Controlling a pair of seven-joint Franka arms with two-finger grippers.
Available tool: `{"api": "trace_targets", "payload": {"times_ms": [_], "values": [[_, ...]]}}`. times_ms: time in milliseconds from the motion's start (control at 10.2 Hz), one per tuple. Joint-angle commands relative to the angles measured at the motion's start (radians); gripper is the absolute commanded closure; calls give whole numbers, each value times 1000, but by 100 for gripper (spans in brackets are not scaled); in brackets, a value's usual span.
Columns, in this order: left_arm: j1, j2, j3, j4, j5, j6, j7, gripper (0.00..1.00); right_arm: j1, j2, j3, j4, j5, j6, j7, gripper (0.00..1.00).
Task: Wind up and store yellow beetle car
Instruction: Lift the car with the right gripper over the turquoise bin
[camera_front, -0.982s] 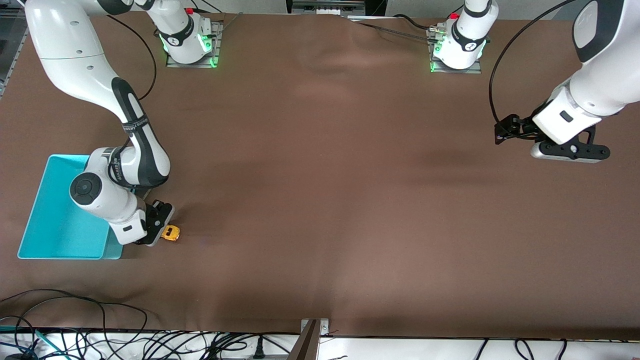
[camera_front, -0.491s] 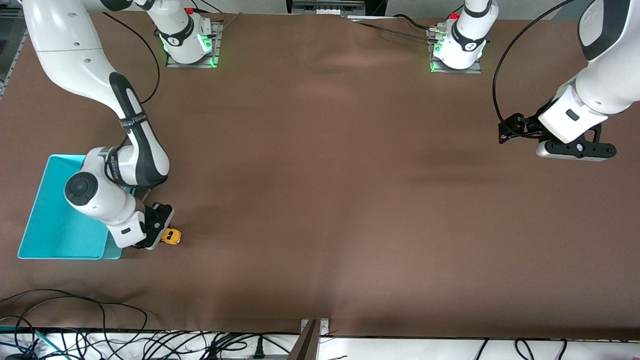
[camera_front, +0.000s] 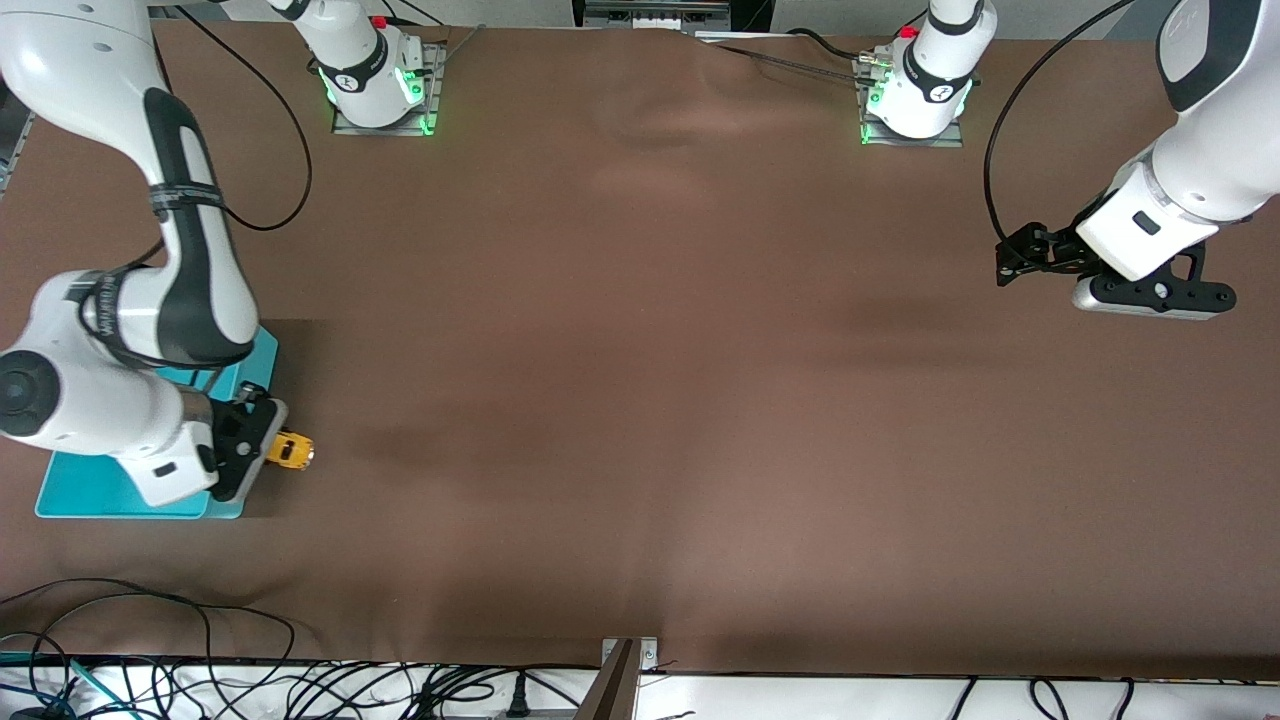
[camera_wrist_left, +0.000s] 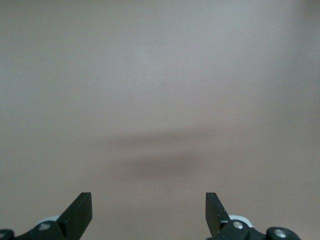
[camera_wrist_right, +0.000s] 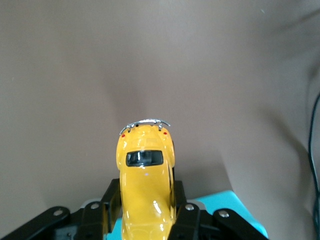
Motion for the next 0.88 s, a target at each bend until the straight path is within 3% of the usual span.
{"api": "trace_targets", "payload": {"times_ms": [0,491,786], "values": [[2,8,1,25,-23,-24,-11,0,-85,17,10,41,11,-36,-161,100],[-1,7,1,25,-23,-26,-12,0,-208,34,10,25,14,-34,-384,100],[-1,7,1,25,-24,-27,-12,0,-256,69,10,-7,11,-20,-398,100]]}}
